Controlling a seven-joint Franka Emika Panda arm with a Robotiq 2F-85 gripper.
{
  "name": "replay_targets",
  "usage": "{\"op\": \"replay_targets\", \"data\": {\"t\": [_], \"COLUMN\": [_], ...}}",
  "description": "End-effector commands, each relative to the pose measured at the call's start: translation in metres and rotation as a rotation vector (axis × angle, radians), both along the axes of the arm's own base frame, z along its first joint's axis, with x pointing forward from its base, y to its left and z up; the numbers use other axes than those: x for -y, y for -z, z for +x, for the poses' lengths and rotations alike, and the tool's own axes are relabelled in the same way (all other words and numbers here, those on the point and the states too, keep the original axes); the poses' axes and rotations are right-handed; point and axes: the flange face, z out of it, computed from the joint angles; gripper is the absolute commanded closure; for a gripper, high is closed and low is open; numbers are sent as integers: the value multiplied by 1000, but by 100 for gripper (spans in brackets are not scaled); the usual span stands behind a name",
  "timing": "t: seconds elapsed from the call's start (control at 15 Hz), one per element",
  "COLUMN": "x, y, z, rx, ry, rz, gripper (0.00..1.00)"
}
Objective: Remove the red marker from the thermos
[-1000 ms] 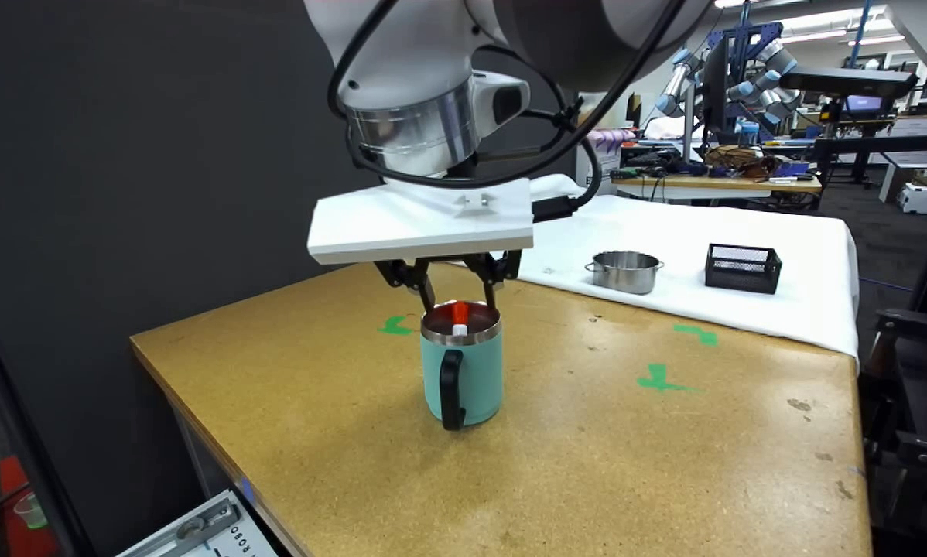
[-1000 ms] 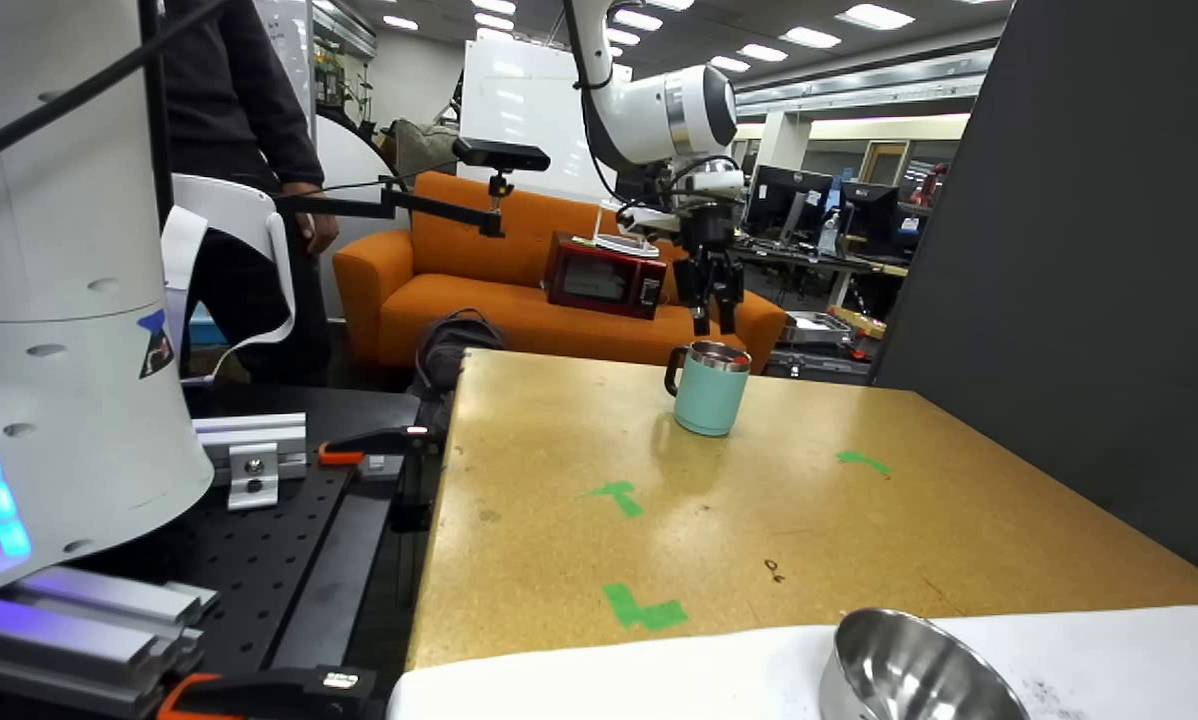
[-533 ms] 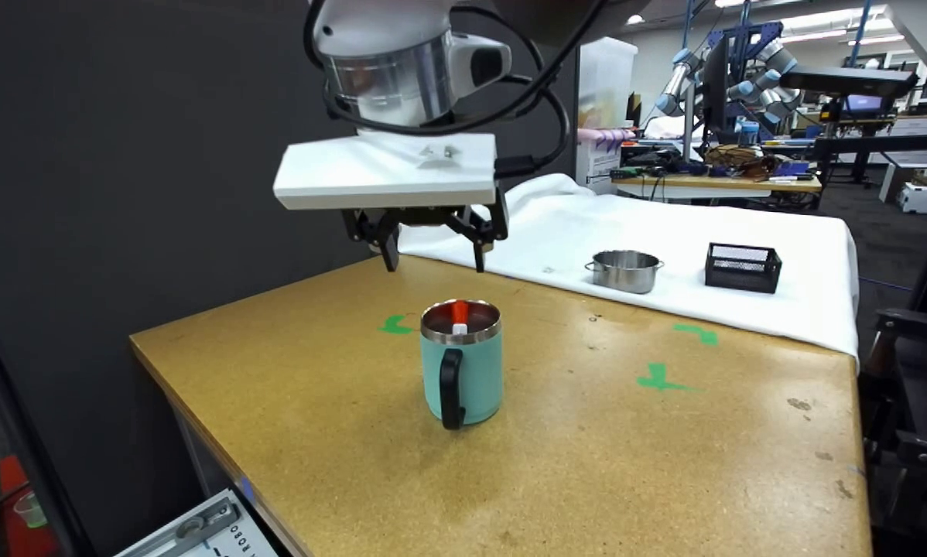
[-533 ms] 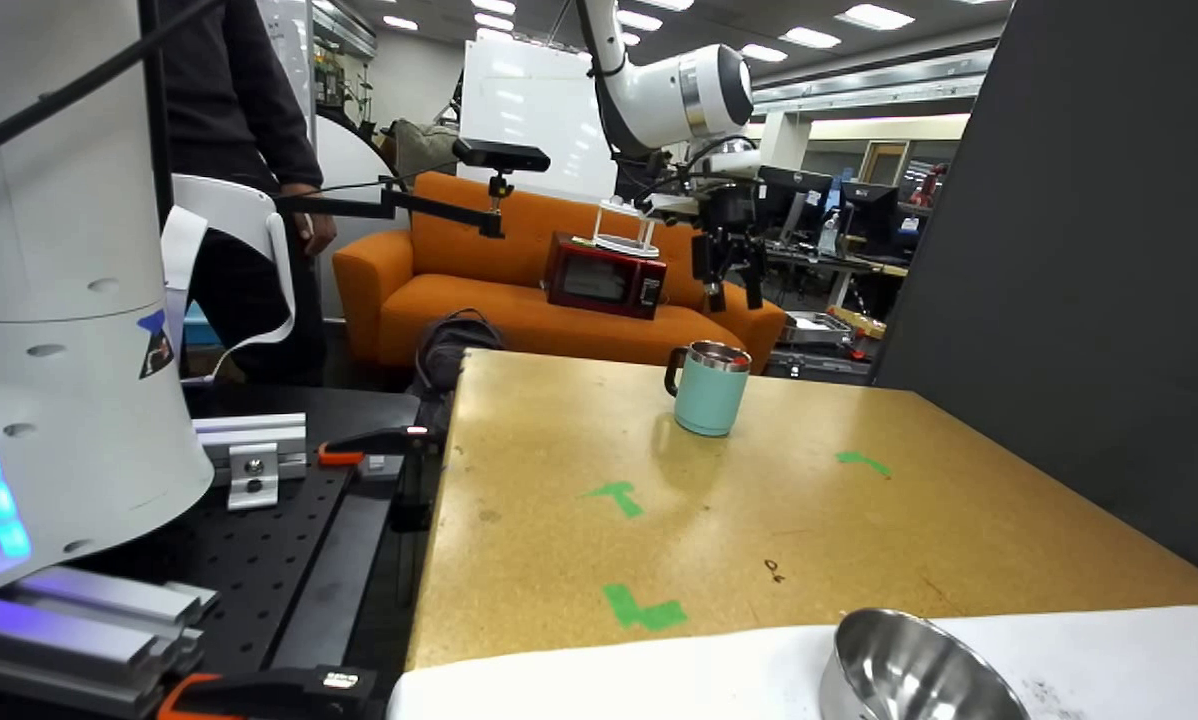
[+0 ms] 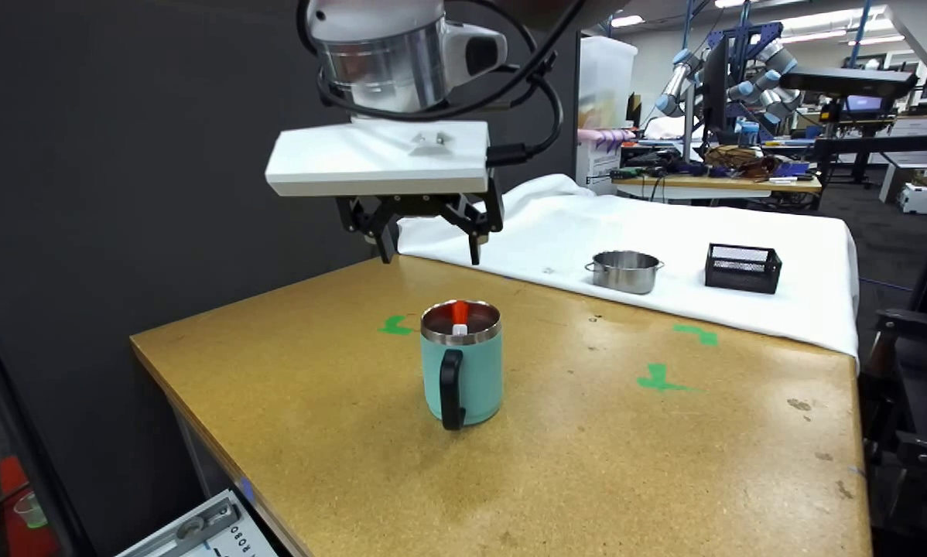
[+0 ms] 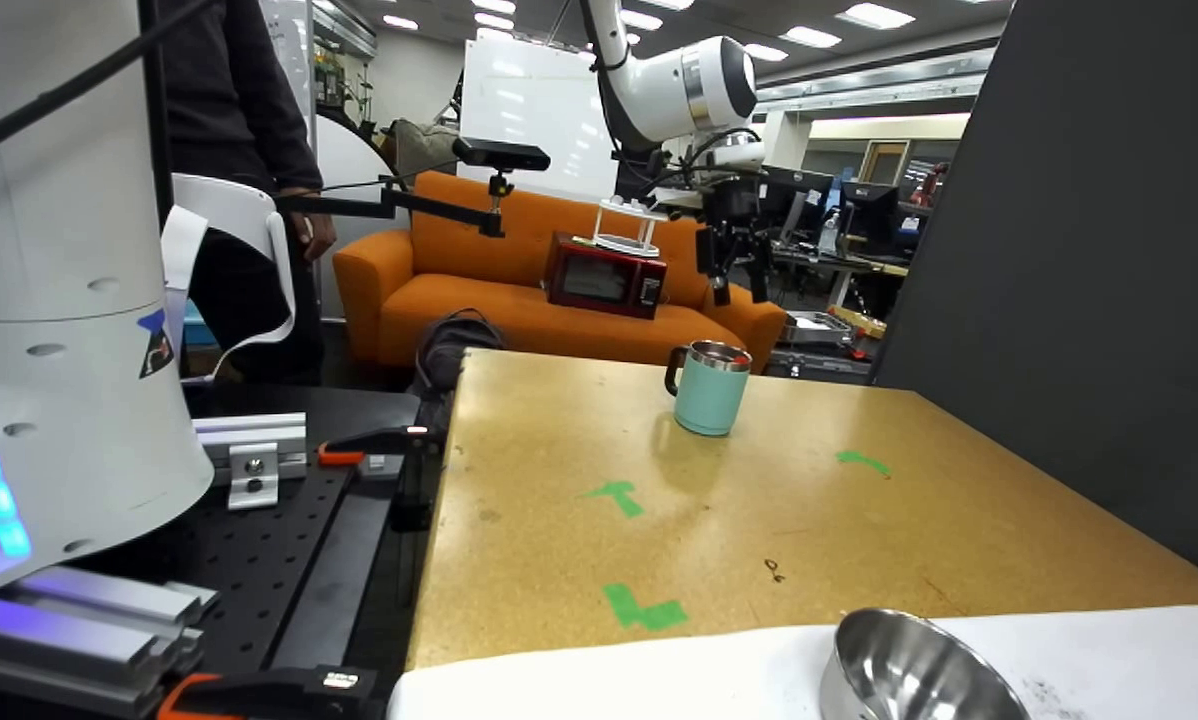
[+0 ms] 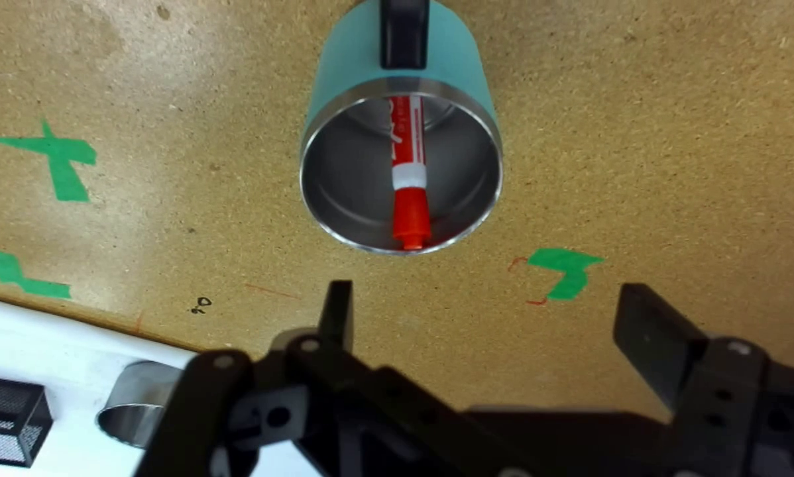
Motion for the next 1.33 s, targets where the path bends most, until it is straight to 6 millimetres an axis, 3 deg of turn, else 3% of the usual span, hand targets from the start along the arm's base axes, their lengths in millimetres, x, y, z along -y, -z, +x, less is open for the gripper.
{"op": "replay_targets", "data": {"t": [0.0,1.0,1.27], "x": [-1,-7,-3], "y": [0,6,15], "z": [0,-6,-10], "rx": [-1,-8,-22], "ry": [0,-24,-23], "rz": [0,-9,-16], "gripper": [0,0,32]}}
